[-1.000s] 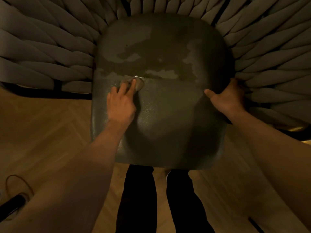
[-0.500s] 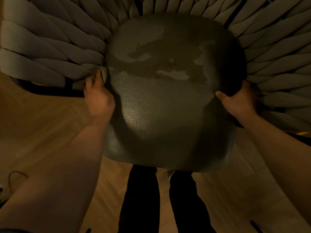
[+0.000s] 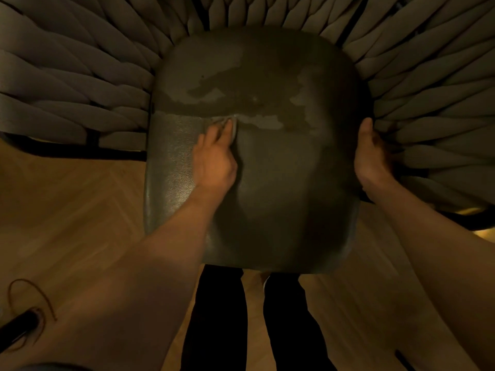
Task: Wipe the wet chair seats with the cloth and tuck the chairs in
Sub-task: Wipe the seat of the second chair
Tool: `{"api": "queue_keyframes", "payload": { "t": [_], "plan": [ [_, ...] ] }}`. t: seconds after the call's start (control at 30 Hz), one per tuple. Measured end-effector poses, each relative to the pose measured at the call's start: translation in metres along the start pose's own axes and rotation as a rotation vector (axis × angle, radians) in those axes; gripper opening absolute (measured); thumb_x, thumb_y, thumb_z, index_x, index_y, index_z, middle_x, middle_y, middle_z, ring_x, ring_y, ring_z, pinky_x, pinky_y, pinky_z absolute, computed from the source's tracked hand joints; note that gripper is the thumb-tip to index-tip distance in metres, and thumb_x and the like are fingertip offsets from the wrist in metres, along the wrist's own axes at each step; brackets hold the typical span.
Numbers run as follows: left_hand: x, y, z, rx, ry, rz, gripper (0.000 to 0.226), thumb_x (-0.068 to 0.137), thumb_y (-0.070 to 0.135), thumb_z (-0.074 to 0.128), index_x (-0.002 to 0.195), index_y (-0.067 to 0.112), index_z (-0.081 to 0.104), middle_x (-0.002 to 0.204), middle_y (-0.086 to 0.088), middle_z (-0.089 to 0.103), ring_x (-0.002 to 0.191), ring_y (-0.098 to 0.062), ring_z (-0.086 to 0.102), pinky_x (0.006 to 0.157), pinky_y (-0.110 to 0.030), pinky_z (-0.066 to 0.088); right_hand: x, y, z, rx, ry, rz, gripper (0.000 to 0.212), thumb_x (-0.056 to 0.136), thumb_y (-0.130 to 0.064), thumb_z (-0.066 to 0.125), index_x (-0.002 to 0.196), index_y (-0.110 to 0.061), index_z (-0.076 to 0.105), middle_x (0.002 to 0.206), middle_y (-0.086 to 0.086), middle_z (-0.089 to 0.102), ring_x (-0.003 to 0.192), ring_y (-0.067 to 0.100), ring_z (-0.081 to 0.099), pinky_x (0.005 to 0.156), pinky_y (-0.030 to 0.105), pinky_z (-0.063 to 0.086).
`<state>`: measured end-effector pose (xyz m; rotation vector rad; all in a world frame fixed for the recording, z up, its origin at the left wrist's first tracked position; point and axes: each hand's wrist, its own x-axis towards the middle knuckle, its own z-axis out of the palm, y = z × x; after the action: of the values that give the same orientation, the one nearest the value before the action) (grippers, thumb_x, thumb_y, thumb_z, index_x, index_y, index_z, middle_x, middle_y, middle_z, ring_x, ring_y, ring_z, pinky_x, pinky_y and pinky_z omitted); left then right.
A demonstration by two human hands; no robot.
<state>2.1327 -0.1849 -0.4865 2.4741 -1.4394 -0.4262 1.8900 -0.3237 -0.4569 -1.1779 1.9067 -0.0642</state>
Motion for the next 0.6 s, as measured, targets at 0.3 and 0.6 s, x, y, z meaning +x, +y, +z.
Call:
{"api": "queue_keyframes", "payload": {
  "t": [0.3,0.6],
  "plan": [
    [-0.008,0.11,0.039,0.066,-0.121,0.133,0.061,0.088,0.012,0.046,0.148,0.02,0.039,0.135,-0.004,0.05,0.107,-0.028,0.05,0.088,-0.04,0.043,0.003,-0.002,-0.004,0.134,0.009,0.066,0.098,0.084,-0.086,0.012,0.158,-0.025,0.038,0.165,0.005,0.034,0.149,0.028,0.035,0.123,0.045,0.028],
    [-0.01,0.187,0.072,0.059,-0.208,0.273,0.055,0.092,0.028,0.052,0.145,0.025,0.04,0.136,0.001,0.047,0.107,-0.024,0.05,0.084,-0.036,0.042,0.009,0.002,-0.004,0.234,-0.005,0.044,0.083,0.098,-0.074,0.018,0.151,-0.018,0.047,0.156,0.009,0.046,0.143,0.026,0.044,0.121,0.043,0.032]
  ]
}}
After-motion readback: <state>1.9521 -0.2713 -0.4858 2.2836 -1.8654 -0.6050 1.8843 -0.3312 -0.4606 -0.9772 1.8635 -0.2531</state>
